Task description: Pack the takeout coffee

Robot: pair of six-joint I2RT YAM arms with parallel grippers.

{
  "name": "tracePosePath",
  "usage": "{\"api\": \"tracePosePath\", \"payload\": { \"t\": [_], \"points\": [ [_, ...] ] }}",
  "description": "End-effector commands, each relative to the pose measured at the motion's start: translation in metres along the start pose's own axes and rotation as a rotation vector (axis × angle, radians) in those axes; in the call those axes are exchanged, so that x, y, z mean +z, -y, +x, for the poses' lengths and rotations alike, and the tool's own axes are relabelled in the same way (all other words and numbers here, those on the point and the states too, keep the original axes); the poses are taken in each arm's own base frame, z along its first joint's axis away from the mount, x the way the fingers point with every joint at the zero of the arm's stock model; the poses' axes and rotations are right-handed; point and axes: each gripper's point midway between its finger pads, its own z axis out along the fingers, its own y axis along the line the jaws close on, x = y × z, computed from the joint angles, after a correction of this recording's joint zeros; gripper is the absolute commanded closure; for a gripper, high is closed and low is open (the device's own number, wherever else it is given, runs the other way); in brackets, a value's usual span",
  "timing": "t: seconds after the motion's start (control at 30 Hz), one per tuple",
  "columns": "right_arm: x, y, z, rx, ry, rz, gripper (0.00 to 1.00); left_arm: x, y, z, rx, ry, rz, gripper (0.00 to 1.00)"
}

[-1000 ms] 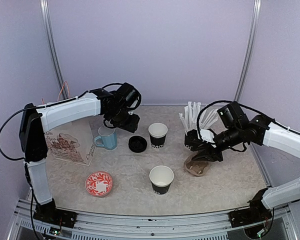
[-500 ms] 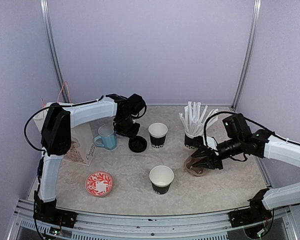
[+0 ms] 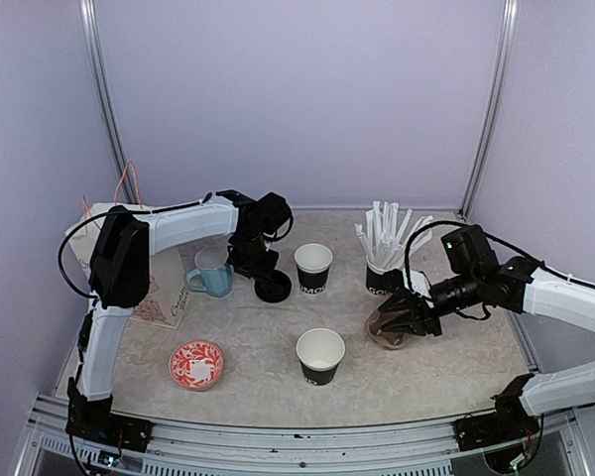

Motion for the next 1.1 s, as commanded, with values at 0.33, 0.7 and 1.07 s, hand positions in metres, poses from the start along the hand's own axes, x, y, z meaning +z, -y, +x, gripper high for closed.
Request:
{"api": "tracePosePath", "payload": {
  "t": [0.33,0.7,1.07],
  "points": [
    [0.003,-0.002,0.003,0.001,0.005,-0.017,0.60,0.011,0.002,0.007,0.005,-0.046,0.011,0.85],
    [0.002,-0.004,-0.013,0.031,0.025,-0.078,0.60,-0.067,-0.009,-0.023,-0.026,0.115,0.038,0.91],
    [-0.037,0.024,-0.110,-0.048,0.084,-0.099,0.58,-0.187,0.066,-0.053,0.084,0.424,0.575,0.91]
  ]
}}
